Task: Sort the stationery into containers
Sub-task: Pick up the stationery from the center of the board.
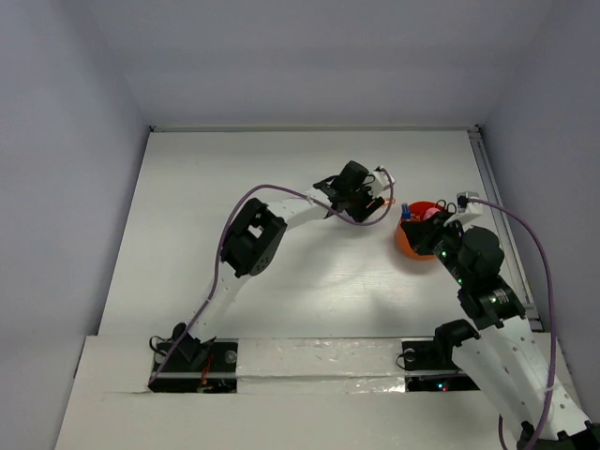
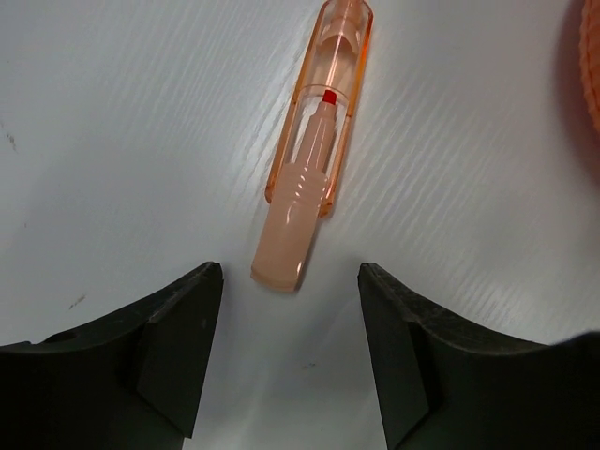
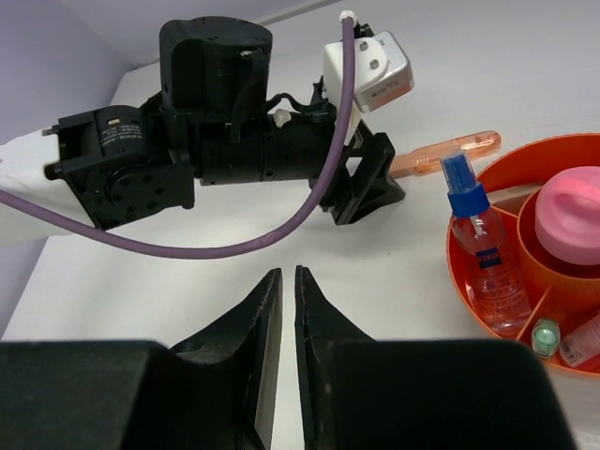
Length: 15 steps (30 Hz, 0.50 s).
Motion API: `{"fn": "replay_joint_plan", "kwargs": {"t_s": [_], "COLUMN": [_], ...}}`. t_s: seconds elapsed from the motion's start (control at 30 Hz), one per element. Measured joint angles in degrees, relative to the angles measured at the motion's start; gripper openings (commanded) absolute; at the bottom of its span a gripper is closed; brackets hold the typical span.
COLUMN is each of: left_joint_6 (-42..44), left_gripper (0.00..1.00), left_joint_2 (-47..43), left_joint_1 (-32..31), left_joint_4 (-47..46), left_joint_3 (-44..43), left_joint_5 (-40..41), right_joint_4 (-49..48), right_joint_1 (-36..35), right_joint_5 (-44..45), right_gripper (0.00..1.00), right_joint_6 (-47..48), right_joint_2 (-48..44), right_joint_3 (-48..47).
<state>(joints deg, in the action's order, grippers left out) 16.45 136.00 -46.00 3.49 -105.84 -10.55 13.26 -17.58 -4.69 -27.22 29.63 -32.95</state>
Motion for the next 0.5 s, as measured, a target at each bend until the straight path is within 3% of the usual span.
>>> {"fn": "replay_joint_plan", "kwargs": {"t_s": [0.37, 0.47, 0.5], "left_joint_6": [1.16, 1.18, 1.22], "left_gripper": [0.27, 0.17, 0.07], "left_joint_2": [1.99, 1.99, 2.01], "left_joint_1": [0.00, -0.04, -0.04], "left_joint_4": [1.03, 1.11, 1.11], "left_joint_3": [-3.06, -3.06, -3.06], "left_joint_5": [-3.21, -4.09, -4.22], "right_joint_4": [-0.52, -0.66, -0.70], "right_joint_1": [0.00, 0.00, 0.00], "right_joint_5": [-0.33, -0.33, -0.33], "right_gripper": [0.17, 0.17, 0.18], "right_joint_6": [-0.02, -0.02, 0.00], "right_joint_2": [1.22, 1.25, 1.27], "right_joint_3": [0.11, 0.11, 0.11]}}
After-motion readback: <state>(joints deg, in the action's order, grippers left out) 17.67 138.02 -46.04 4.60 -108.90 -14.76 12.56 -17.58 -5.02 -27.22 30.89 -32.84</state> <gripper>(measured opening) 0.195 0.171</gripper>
